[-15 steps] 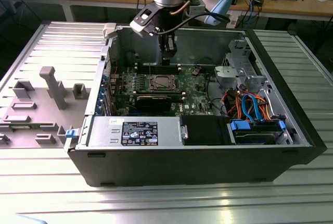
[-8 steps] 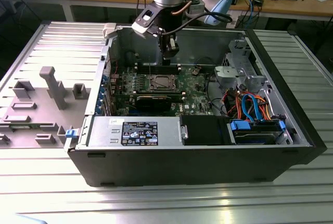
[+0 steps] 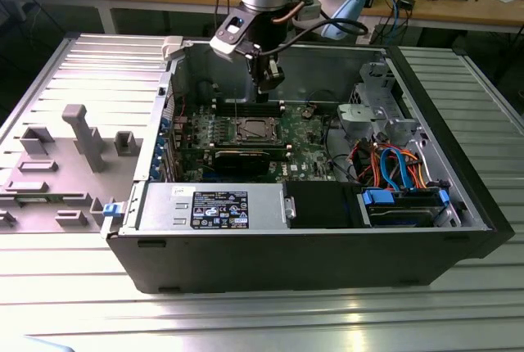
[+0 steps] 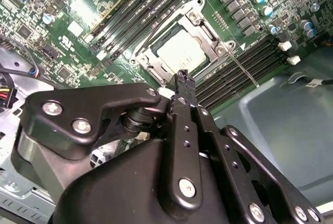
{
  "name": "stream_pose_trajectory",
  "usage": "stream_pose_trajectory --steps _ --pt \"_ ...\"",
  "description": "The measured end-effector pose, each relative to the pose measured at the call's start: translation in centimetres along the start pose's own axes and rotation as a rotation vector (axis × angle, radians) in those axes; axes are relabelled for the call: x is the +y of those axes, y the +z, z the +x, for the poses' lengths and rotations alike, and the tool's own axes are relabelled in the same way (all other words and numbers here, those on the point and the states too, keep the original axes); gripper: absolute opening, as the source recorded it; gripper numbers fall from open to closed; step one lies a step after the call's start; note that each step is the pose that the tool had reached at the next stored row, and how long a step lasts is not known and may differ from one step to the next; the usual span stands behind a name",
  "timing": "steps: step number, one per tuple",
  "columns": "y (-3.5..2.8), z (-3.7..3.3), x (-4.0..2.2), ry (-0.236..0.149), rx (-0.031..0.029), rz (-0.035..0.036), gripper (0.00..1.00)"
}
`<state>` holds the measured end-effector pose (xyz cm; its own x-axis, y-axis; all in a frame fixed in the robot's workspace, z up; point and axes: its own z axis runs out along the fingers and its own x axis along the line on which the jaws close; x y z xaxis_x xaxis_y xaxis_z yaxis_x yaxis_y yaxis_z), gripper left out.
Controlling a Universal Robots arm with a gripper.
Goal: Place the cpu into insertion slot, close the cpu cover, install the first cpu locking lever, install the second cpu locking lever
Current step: 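Install the first cpu locking lever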
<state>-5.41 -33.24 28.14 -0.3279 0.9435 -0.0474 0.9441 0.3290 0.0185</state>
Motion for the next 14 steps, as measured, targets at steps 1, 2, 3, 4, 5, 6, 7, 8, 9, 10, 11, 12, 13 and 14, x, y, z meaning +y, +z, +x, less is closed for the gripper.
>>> stream_pose_trajectory --steps 1,2,3,4,5,6,7,8,9,10,11,12,13,14 --pt "0.00 0.00 0.00 -0.011 0.0002 -0.0005 0.11" --pt "0.00 0.00 0.00 -0.019 0.0003 -0.0009 0.11" --pt "0.00 0.00 0.00 -0.024 0.0004 -0.0011 0.11" --pt "0.00 0.00 0.00 -0.033 0.0006 -0.0015 0.11" --pt "0.00 0.00 0.00 -0.048 0.0008 -0.0023 0.11" --pt "0.00 0.00 0.00 -0.059 0.0010 -0.0027 0.11" --pt "0.00 0.00 0.00 -0.065 0.0012 -0.0030 0.11" --pt "0.00 0.00 0.00 -0.072 0.0013 -0.0034 0.11" --pt "0.00 0.00 0.00 -0.083 0.0015 -0.0039 0.11" --pt "0.00 0.00 0.00 -0.094 0.0017 -0.0044 0.11" --pt "0.00 0.00 0.00 -0.100 0.0018 -0.0048 0.11" --pt "0.00 0.00 0.00 -0.107 0.0019 -0.0050 0.11" --pt "0.00 0.00 0.00 -0.115 0.0021 -0.0054 0.11" --pt "0.00 0.00 0.00 -0.121 0.0022 -0.0057 0.11"
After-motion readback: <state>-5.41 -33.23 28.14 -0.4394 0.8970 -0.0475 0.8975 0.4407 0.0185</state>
